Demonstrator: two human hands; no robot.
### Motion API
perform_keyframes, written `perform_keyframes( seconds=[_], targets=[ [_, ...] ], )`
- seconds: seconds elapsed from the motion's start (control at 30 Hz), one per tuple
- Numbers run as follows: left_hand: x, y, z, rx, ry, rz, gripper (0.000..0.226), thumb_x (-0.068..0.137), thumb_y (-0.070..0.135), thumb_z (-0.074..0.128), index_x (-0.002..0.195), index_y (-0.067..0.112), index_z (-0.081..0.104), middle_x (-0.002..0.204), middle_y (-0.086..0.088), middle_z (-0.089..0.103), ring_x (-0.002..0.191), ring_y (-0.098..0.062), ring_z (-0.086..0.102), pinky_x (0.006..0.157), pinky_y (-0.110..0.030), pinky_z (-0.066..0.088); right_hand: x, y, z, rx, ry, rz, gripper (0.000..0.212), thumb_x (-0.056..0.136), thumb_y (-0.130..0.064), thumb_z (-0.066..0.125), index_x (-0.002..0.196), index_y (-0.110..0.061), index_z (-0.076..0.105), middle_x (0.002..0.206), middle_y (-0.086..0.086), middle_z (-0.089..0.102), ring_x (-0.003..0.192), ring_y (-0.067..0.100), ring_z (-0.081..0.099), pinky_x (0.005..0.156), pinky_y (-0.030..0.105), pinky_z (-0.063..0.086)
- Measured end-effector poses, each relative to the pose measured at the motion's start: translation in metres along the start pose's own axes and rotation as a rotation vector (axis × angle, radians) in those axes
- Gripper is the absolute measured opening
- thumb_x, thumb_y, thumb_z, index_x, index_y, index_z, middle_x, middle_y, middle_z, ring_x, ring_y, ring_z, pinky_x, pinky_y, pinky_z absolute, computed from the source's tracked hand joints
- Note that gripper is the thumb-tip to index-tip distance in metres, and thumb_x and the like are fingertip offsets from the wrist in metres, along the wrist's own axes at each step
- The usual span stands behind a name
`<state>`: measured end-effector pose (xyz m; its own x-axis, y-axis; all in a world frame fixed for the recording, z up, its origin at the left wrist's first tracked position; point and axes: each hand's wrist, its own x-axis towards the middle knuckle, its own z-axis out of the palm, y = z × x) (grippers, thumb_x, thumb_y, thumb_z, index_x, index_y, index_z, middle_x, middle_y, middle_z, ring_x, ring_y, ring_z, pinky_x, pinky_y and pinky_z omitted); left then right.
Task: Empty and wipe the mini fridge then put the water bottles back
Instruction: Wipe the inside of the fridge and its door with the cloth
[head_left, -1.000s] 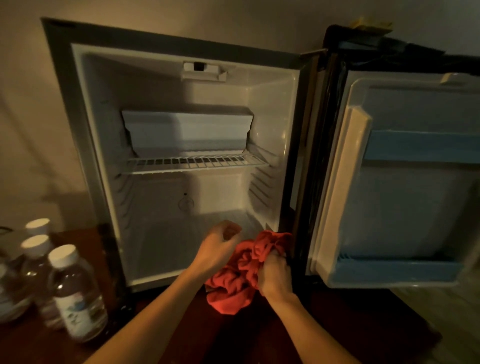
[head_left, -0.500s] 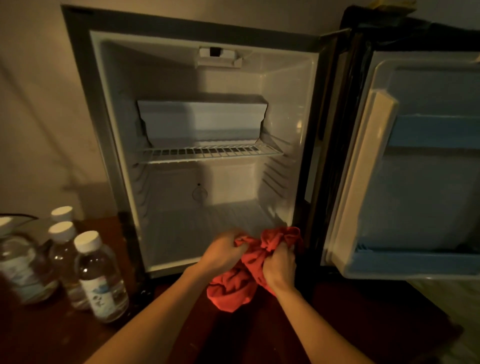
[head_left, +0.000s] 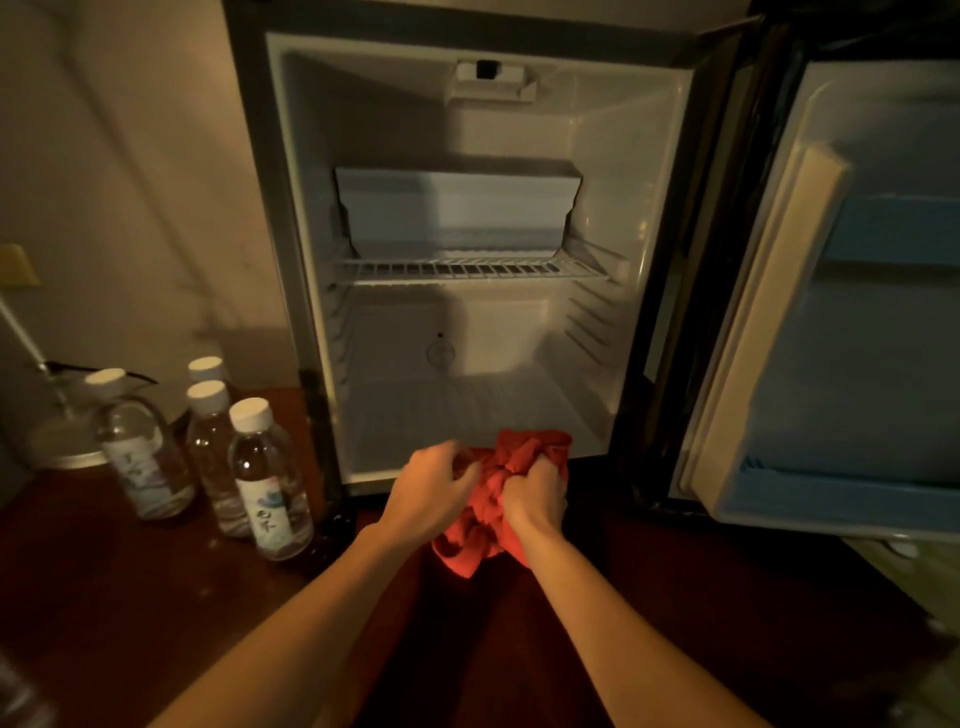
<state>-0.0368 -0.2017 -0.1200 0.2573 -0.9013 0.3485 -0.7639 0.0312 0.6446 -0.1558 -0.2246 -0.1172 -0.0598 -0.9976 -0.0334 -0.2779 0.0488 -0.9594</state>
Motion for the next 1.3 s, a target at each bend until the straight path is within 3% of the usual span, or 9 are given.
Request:
perform_keyframes(
  seconds=[0.2,0.37,0.57,0.73,0.83,0.97,1.07,1.17,1.3],
  targets=[
    [-0.012,-0.019,-0.032,0.051,0.109,-0.025,0.017,0.092,0.028,0.060,0.087,0.012,0.065,0.088,-0.005,0.071,0.090,-0.025,0.065,0.073,-0.037,0.045,-0.017,-0.011,0.024,0.047,-0.014,-0.008,0.032,0.082,-0.012,0.061,0.110,-0.024,0.070,0.119,-0.001,0.067,0.114,0.026,0.061,0.099,0.030,0.046],
    [-0.014,-0.016,-0.035,0.081,0.104,-0.002,0.019,0.091,0.030,0.060,0.084,0.014,0.062,0.082,-0.002,0.069,0.083,-0.022,0.065,0.070,-0.038,0.047,-0.012,-0.011,0.018,0.023,-0.058,-0.023,0.028,0.088,-0.009,0.061,0.112,-0.020,0.070,0.118,0.002,0.068,0.113,0.022,0.062,0.077,0.009,0.037],
    [-0.023,-0.018,-0.035,0.088,0.089,-0.030,0.025,0.084,0.040,0.054,0.082,0.017,0.061,0.081,0.001,0.069,0.081,-0.022,0.065,0.070,-0.042,0.051,-0.015,-0.014,0.018,-0.256,-0.131,-0.110,0.025,0.080,-0.018,0.062,0.104,-0.019,0.070,0.111,0.012,0.069,0.110,0.034,0.060,0.087,0.030,0.046],
    [-0.041,-0.029,-0.049,0.031,0.118,-0.103,0.031,0.079,0.042,0.042,0.092,0.023,0.063,0.087,0.001,0.072,0.085,-0.024,0.067,0.072,-0.042,0.052,-0.028,-0.025,0.033,-0.374,-0.321,-0.435,0.010,0.071,-0.024,0.057,0.076,-0.022,0.066,0.078,0.008,0.070,0.086,0.034,0.066,0.061,0.035,0.046],
    [-0.053,-0.039,-0.059,0.008,0.105,-0.083,0.040,0.075,0.048,0.041,0.089,0.023,0.068,0.078,0.004,0.072,0.078,-0.018,0.069,0.068,-0.041,0.053,-0.033,-0.027,0.026,-0.588,-0.455,-0.691,0.015,0.071,-0.016,0.054,0.084,-0.015,0.063,0.087,0.012,0.070,0.091,0.038,0.063,0.066,0.036,0.045],
    [-0.063,-0.042,-0.063,0.037,0.074,-0.074,0.021,0.074,0.042,0.047,0.067,0.028,0.061,0.058,0.007,0.064,0.057,-0.015,0.065,0.056,-0.037,0.052,-0.028,-0.019,0.004,-0.784,-0.561,-0.983,0.034,0.076,-0.024,0.045,0.100,-0.017,0.067,0.111,0.007,0.069,0.107,0.030,0.062,0.083,0.038,0.049],
    [-0.065,-0.038,-0.065,0.031,0.146,-0.112,0.022,0.075,0.035,0.052,0.056,0.027,0.052,0.052,0.006,0.061,0.052,-0.012,0.062,0.057,-0.036,0.051,-0.013,-0.018,-0.002,-0.896,-0.618,-1.075,0.027,0.088,-0.025,0.054,0.113,-0.021,0.066,0.124,-0.002,0.065,0.117,0.022,0.059,0.088,0.034,0.048],
    [-0.067,-0.032,-0.066,0.040,0.223,-0.090,0.023,0.079,0.031,0.054,0.057,0.030,0.051,0.055,0.007,0.057,0.059,-0.016,0.061,0.059,-0.036,0.048,0.006,-0.020,0.001,-0.991,-0.727,-1.156,0.047,0.091,-0.028,0.055,0.137,-0.025,0.050,0.142,-0.007,0.052,0.130,0.015,0.047,0.100,0.033,0.047],
    [-0.070,-0.040,-0.067,-0.015,0.273,-0.099,0.025,0.078,0.039,0.048,0.064,0.019,0.056,0.055,0.004,0.061,0.052,-0.014,0.062,0.056,-0.041,0.052,0.025,-0.035,0.013,-1.282,-0.819,-1.201,0.052,0.088,-0.029,0.059,0.138,-0.019,0.048,0.148,-0.001,0.044,0.132,0.019,0.045,0.102,0.035,0.045]
  ],
)
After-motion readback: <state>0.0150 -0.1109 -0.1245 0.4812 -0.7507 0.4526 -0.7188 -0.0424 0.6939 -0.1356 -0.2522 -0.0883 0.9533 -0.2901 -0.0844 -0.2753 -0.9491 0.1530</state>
